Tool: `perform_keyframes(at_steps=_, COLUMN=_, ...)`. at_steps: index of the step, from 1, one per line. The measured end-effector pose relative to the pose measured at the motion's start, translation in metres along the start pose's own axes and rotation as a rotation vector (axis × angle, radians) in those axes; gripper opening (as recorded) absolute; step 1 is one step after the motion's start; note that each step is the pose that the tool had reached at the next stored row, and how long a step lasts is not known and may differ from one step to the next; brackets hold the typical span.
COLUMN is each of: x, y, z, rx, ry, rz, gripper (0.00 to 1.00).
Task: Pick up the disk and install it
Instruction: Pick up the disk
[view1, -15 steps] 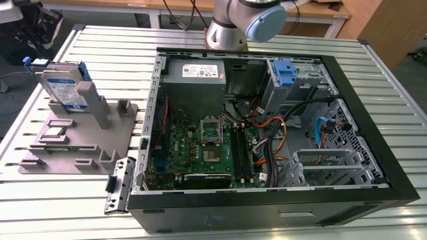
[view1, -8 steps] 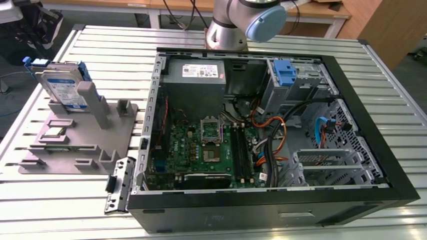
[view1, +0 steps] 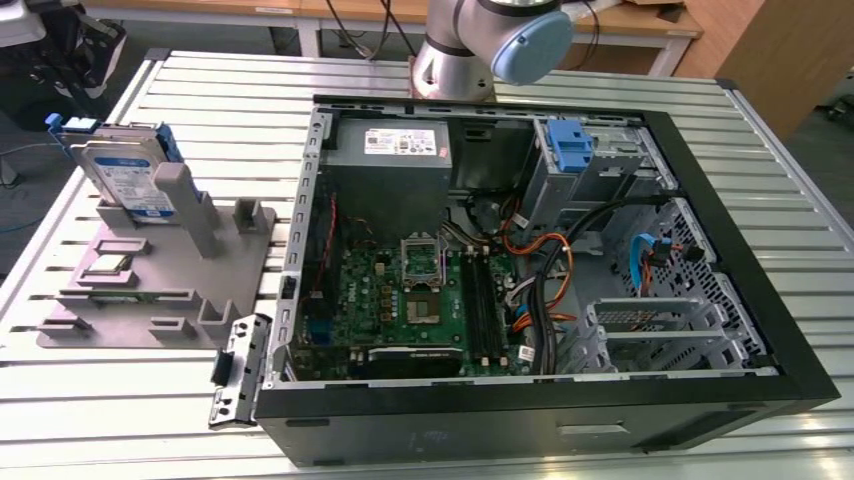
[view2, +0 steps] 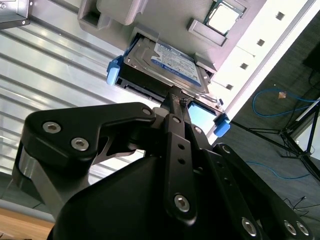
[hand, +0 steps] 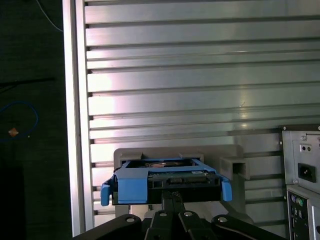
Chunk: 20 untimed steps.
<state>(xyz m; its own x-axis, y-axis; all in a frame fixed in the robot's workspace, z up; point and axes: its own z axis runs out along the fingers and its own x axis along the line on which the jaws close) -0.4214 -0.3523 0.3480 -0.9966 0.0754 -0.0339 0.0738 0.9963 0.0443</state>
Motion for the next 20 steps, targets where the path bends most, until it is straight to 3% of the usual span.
perform_keyframes(at_steps=10, x=0.0000, y=0.0000, z=0.0000, rx=-0.0029, ry=0.0039, rz=-0.088, gripper=0.11)
perform_keyframes(at_steps=20, x=0.0000, y=0.0000, z=0.0000, rx=-0.0034, ry=0.0045, rz=-0.101, gripper=0.11)
